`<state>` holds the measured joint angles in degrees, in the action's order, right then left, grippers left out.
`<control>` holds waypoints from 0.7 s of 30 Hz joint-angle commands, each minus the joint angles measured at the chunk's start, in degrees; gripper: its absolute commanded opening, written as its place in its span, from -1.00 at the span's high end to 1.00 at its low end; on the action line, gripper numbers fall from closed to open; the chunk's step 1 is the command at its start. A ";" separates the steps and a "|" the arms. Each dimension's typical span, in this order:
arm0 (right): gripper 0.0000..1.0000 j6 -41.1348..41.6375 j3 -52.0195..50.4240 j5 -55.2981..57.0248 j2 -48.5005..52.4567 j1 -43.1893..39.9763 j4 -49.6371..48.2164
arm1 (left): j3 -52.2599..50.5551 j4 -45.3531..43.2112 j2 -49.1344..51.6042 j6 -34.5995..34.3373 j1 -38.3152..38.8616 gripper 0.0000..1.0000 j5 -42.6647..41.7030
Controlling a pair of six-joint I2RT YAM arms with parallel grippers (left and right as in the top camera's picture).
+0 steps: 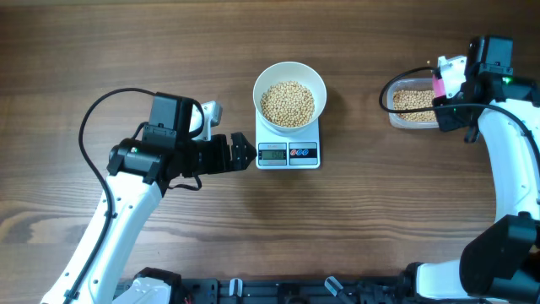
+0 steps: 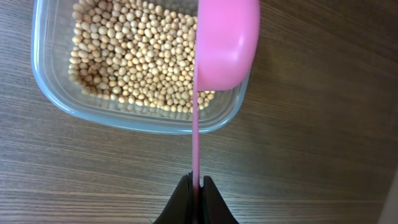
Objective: Scoop item into bowl and weigh 150g on scale
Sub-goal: 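Lower the pink scoop into the tub and release it with the right gripper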
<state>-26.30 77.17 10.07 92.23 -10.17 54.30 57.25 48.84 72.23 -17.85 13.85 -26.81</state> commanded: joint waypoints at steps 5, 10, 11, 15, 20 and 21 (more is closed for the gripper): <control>0.91 1.14 0.61 -7.04 -1.75 0.02 -0.33 | 0.04 -0.15 0.33 1.11 -0.24 -1.00 0.55; 0.91 2.73 0.61 -10.34 -2.05 -1.42 0.17 | 0.04 -0.15 0.33 1.14 -0.24 -1.00 0.55; 0.91 2.84 0.61 -12.85 -2.10 -2.16 0.52 | 0.04 -0.15 0.33 1.14 -0.24 -1.00 0.55; 0.91 4.00 0.61 -19.87 -2.10 -5.62 3.30 | 0.04 -0.15 0.33 1.11 -0.24 -1.00 0.55; 0.36 4.02 0.61 -21.22 -2.10 -8.50 6.47 | 0.04 -0.15 0.33 1.11 -0.24 -1.00 0.55; 0.03 4.04 0.61 -21.42 -2.10 -8.50 6.51 | 0.04 -0.15 0.33 1.14 -0.24 -1.00 0.55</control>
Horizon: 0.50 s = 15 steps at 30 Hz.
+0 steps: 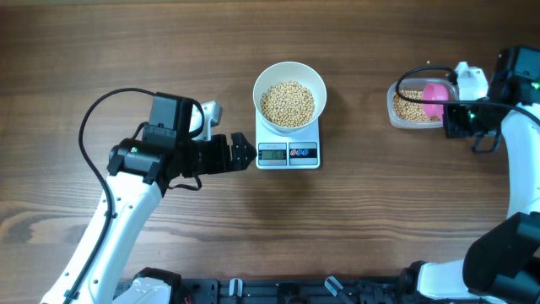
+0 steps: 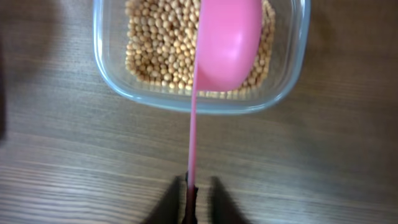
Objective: Scoop item into bowl and weigh 150g on scale
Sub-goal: 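Lower the pink scoop into the tub and release it with the right gripper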
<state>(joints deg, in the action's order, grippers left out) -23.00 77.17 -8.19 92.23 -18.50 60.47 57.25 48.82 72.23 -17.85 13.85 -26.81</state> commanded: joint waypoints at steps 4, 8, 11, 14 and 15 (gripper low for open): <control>-0.54 0.74 0.61 -5.51 -2.10 -0.17 0.09 | 0.04 -0.13 0.33 1.14 -0.24 -1.00 0.55; -0.78 4.22 0.61 -5.51 -2.14 -0.17 -1.88 | 0.04 -0.13 0.33 1.11 -0.24 -1.00 0.55; -0.79 7.15 0.61 -6.16 -3.10 -0.17 -5.33 | 0.04 -0.13 0.33 1.14 -0.24 -1.00 0.55; -0.85 7.17 0.61 -6.12 -6.01 -0.17 -8.22 | 0.04 -0.13 0.33 1.14 -0.24 -1.00 0.55; -0.87 7.37 0.61 -6.12 -7.65 -0.17 -9.60 | 0.04 -0.13 0.33 1.14 -0.24 -1.00 0.55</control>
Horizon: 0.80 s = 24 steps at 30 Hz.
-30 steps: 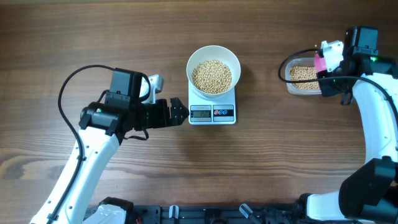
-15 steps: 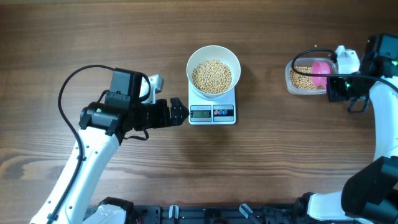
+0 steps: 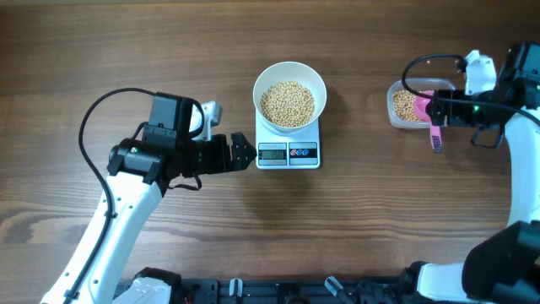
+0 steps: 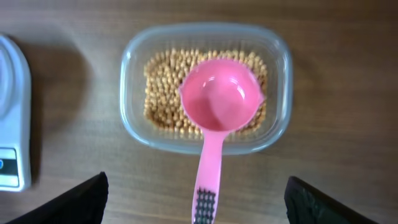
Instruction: Scoop item into bowl and weigh 150g on scale
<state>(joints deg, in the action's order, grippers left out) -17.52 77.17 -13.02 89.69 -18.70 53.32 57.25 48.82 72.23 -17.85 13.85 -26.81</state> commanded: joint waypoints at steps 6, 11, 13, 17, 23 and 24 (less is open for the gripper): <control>-0.97 3.21 0.61 -3.15 -14.45 0.02 -8.13 | 0.04 -0.13 0.33 1.14 -0.24 -1.00 0.55; -1.00 8.61 0.61 -7.08 -21.33 0.02 -8.94 | 0.04 -0.13 0.33 1.14 -0.24 -1.00 0.55; -0.99 12.61 0.61 -7.74 -24.39 0.02 -6.62 | 0.04 -0.13 0.33 1.11 -0.24 -1.00 0.55; -1.00 14.73 0.61 -9.35 -29.68 0.02 -0.66 | 0.04 -0.11 0.33 1.11 -0.24 -1.00 0.55; -0.99 23.21 0.61 -5.38 -39.26 0.02 3.26 | 0.04 -0.13 0.33 1.14 -0.24 -1.00 0.55; -1.00 24.15 0.61 -4.83 -40.17 0.02 4.07 | 0.04 -0.13 0.33 1.11 -0.24 -1.00 0.55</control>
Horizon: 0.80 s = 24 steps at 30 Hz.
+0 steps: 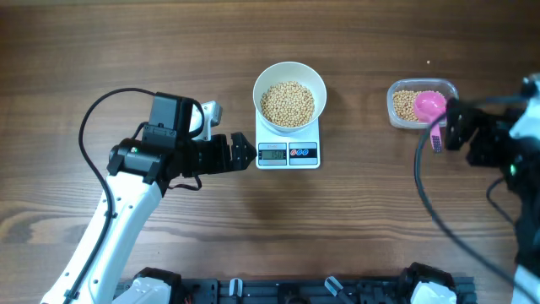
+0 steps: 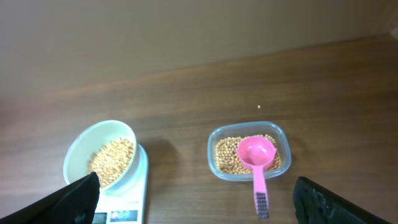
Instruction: Scoop item into bowl and weigh 150g on scale
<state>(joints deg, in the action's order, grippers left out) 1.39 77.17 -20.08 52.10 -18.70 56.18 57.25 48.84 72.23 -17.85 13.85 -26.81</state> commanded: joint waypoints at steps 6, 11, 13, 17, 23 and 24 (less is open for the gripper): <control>-0.99 6.25 0.61 2.23 -3.74 0.02 3.08 | 0.04 -0.15 0.33 1.11 -0.24 -1.00 0.55; -1.00 6.10 0.61 2.25 -3.74 0.02 6.88 | 0.04 -0.15 0.33 1.14 -0.24 -1.00 0.55; -1.00 6.19 0.61 2.23 -3.74 0.02 7.82 | 0.04 -0.13 0.33 1.11 -0.24 -1.00 0.55; -1.00 7.76 0.61 2.58 -4.39 0.02 11.50 | 0.04 -0.15 0.33 1.14 -0.24 -1.00 0.55; -0.99 9.03 0.61 5.25 -6.67 0.04 14.21 | 0.04 -0.15 0.33 1.14 -0.24 -1.00 0.55; -1.00 9.79 0.61 5.20 -6.73 0.04 14.45 | 0.04 -0.15 0.33 1.11 -0.24 -1.00 0.55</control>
<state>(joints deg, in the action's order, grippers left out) 8.82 77.17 -16.40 46.33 -18.70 70.04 57.25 48.84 72.23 -17.85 13.85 -26.81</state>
